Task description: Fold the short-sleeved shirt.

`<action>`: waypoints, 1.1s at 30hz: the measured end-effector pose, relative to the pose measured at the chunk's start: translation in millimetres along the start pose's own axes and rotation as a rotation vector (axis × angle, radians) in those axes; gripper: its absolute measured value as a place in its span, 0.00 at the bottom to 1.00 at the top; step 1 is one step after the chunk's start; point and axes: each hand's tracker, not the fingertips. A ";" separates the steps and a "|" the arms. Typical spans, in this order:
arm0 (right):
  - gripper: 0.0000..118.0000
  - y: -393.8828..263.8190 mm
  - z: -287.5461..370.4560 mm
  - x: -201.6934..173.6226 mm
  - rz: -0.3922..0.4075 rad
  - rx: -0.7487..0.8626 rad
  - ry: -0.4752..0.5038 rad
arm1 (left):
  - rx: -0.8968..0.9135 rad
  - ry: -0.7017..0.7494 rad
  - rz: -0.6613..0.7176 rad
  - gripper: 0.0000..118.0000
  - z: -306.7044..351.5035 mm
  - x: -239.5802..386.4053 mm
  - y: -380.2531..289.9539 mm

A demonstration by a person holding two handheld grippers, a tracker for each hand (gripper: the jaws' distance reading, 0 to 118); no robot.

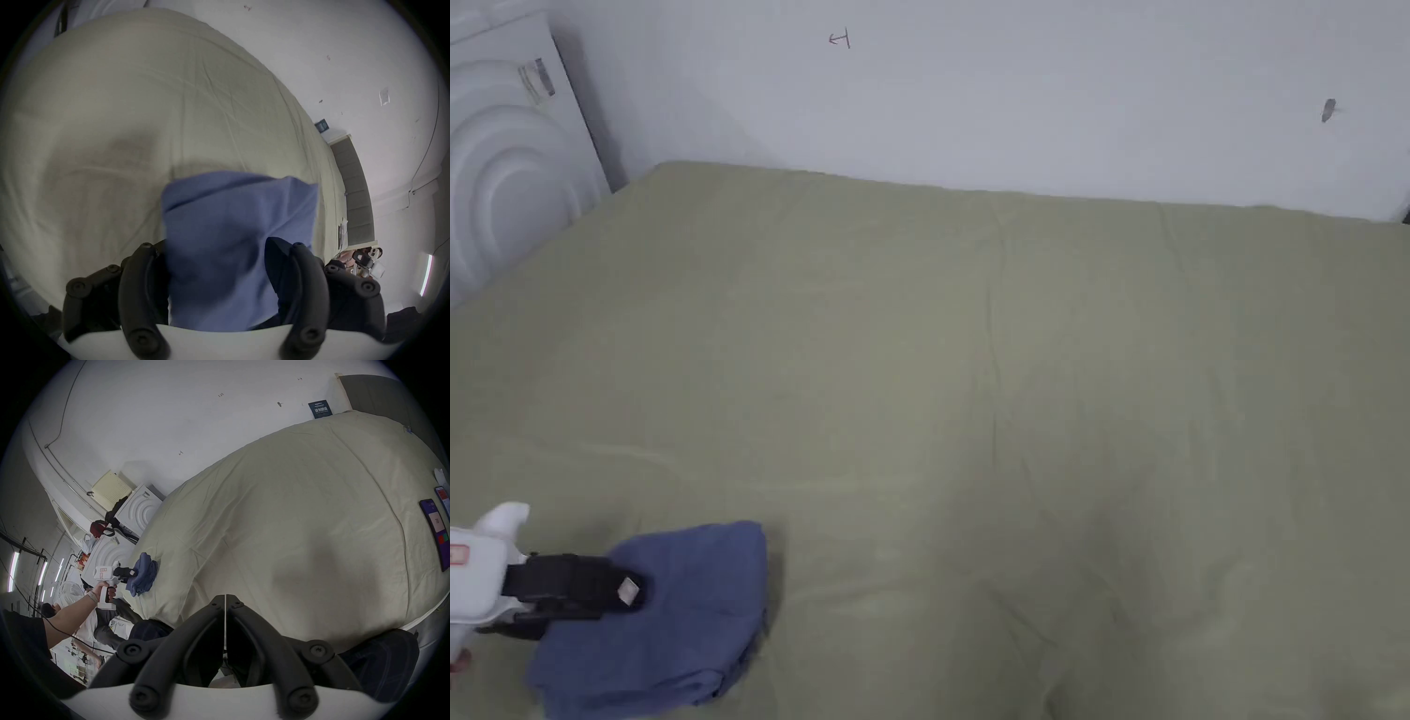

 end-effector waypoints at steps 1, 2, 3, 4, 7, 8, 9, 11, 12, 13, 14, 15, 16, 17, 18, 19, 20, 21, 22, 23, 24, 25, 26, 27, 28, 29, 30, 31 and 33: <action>0.02 -0.5 1.7 -1.2 0.010 0.003 0.005 | 0.032 -0.003 -0.005 0.65 18.8 1.6 -1.5; 0.02 -0.8 2.9 -2.1 0.016 0.004 0.010 | 0.056 -0.001 -0.010 0.67 35.7 3.8 -3.2; 0.02 -1.1 4.1 -2.9 0.023 0.005 0.014 | 0.085 0.014 -0.020 0.70 59.2 -1.5 -7.2; 0.02 -3.4 5.4 -4.9 0.030 0.009 0.017 | 0.104 0.053 -0.027 0.72 77.7 -0.6 -9.3; 0.02 -5.2 8.9 -7.0 0.054 0.026 0.019 | 0.163 0.234 -0.051 0.73 110.7 -2.2 -14.8; 0.02 -6.8 10.4 -7.6 0.069 0.042 0.006 | 0.195 0.305 -0.059 0.73 115.6 -2.2 -17.5; 0.02 -7.2 12.0 -8.4 0.089 0.059 -0.014 | 0.206 0.397 -0.046 0.69 115.6 1.5 -22.0; 0.02 -7.0 15.4 -12.3 0.148 0.111 -0.107 | 0.210 0.449 -0.025 0.10 105.2 1.8 -28.8; 0.02 -6.9 18.6 -9.5 0.178 0.141 -0.151 | 0.243 0.508 -0.053 0.05 98.5 9.6 -33.8; 0.02 -5.3 21.1 -8.6 0.192 0.165 -0.184 | 0.272 0.617 -0.097 0.05 87.6 22.3 -39.3; 0.02 -3.0 23.3 -8.4 0.200 0.185 -0.205 | 0.297 0.713 -0.139 0.05 79.8 36.6 -44.1; 0.02 0.7 26.2 -8.1 0.211 0.212 -0.227 | 0.288 0.659 -0.172 0.05 66.9 41.7 -48.8; 0.02 4.2 25.9 -17.5 0.232 0.239 -0.247 | 0.292 0.580 -0.200 0.05 54.6 61.5 -55.8; 0.02 8.7 27.8 -20.3 0.252 0.260 -0.269 | 0.341 0.607 -0.273 0.05 44.7 85.0 -63.0; 0.02 17.1 31.9 -25.3 0.296 0.298 -0.314 | 0.422 0.624 -0.360 0.05 34.1 119.4 -74.4; 0.02 25.1 36.8 -30.8 0.331 0.341 -0.350 | 0.512 0.597 -0.406 0.05 29.1 160.7 -88.3; 0.02 31.5 40.2 -30.5 0.354 0.380 -0.360 | 0.606 0.542 -0.453 0.05 27.0 192.2 -100.6; 0.02 41.0 50.2 -37.2 0.375 0.439 -0.347 | 0.720 0.469 -0.500 0.05 26.4 228.8 -115.1; 0.02 50.0 61.6 -46.4 0.401 0.499 -0.339 | 0.825 0.404 -0.525 0.05 27.5 262.3 -129.6; 0.02 56.7 71.7 -55.8 0.430 0.550 -0.346 | 0.878 0.336 -0.536 0.05 28.7 286.9 -142.1; 0.02 62.8 84.4 -64.7 0.474 0.609 -0.361 | 0.939 0.291 -0.558 0.05 31.4 316.9 -153.8; 0.02 67.9 94.4 -73.3 0.508 0.657 -0.372 | 0.985 0.272 -0.593 0.05 34.3 341.1 -163.1; 0.02 73.0 105.3 -82.8 0.537 0.709 -0.385 | 1.027 0.256 -0.639 0.05 37.4 367.3 -173.1; 0.02 77.6 114.7 -90.6 0.558 0.746 -0.390 | 1.068 0.243 -0.676 0.05 40.5 387.7 -178.7; 0.02 81.5 122.8 -94.4 0.575 0.775 -0.392 | 1.099 0.214 -0.697 0.05 44.4 406.1 -186.0; 0.02 84.1 128.2 -97.2 0.580 0.789 -0.385 | 1.135 0.193 -0.720 0.05 46.7 418.6 -191.9; 0.02 86.1 133.6 -99.9 0.574 0.805 -0.386 | 1.160 0.179 -0.739 0.05 48.6 430.1 -196.8; 0.02 87.3 137.8 -102.0 0.567 0.823 -0.392 | 1.185 0.187 -0.754 0.05 47.2 442.0 -199.7; 0.02 89.0 142.2 -101.7 0.558 0.835 -0.399 | 1.169 0.197 -0.777 0.05 44.7 452.7 -200.5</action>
